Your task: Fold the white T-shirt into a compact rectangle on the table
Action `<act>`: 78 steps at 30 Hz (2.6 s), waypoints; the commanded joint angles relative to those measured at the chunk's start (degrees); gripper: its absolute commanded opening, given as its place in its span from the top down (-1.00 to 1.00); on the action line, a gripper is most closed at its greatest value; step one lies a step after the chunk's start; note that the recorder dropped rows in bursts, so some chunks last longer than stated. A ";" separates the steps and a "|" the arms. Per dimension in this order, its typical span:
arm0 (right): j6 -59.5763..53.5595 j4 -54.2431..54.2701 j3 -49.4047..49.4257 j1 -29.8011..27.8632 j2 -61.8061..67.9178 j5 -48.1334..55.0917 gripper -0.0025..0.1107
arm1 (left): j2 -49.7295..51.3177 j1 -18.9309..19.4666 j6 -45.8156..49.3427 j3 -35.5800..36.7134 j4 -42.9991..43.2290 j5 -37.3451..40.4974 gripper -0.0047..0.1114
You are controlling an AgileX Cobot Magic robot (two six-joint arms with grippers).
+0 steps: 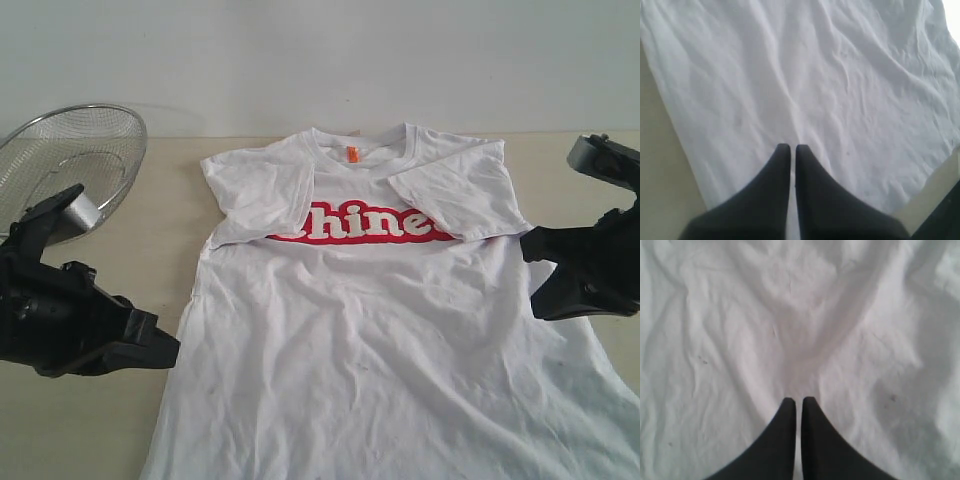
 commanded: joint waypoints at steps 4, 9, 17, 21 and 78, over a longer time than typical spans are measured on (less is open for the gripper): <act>-0.39 -0.37 0.05 -0.02 -0.52 -0.18 0.96 | -0.35 0.05 0.42 0.34 -0.59 -0.12 0.84; -0.39 -0.37 0.05 -0.02 -0.52 -0.18 0.96 | -0.35 0.05 0.42 0.34 -0.59 -0.12 0.84; -0.39 -0.37 0.05 -0.02 -0.52 -0.18 0.96 | -0.35 0.05 0.42 0.34 -0.59 -0.12 0.84; -0.39 -0.37 0.05 -0.02 -0.52 -0.18 0.96 | -0.35 0.05 0.42 0.34 -0.59 -0.12 0.84; -0.37 1.13 0.05 -0.02 -0.52 -12.34 0.96 | -0.35 0.05 0.42 0.34 -0.59 -0.12 0.84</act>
